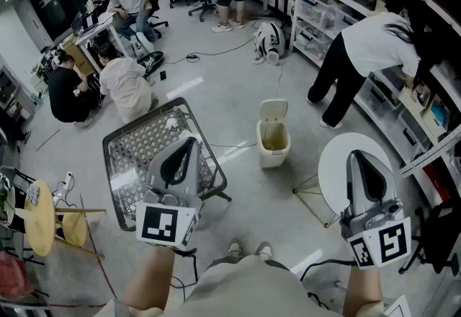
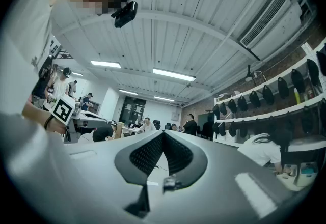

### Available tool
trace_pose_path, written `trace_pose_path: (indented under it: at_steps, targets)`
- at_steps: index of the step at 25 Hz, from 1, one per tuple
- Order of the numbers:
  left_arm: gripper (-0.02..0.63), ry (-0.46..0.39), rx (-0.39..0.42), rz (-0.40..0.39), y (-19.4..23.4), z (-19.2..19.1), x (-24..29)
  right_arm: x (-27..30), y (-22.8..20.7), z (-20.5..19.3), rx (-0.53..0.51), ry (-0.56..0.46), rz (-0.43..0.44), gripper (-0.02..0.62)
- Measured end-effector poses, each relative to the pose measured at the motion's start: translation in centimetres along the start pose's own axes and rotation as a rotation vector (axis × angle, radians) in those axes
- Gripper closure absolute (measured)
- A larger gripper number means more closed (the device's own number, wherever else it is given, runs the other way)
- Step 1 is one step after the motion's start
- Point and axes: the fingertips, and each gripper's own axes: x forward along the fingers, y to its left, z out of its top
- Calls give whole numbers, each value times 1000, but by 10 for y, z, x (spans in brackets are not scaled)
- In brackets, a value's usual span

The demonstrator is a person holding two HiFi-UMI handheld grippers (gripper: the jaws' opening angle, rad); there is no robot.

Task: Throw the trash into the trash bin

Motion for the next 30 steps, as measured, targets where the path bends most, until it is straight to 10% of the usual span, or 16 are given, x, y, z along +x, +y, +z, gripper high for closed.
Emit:
trace_pose_path:
  at_steps: [20, 22, 30]
  targets:
    - [603, 50, -48, 54, -45, -10, 12, -15, -39, -34, 72, 24, 30, 592]
    - [363, 30, -85, 66, -49, -6, 15, -19, -44, -38, 78, 27, 39, 592]
    - [351, 41, -43, 73, -48, -6, 29, -12, -57, -52, 107, 41, 44, 592]
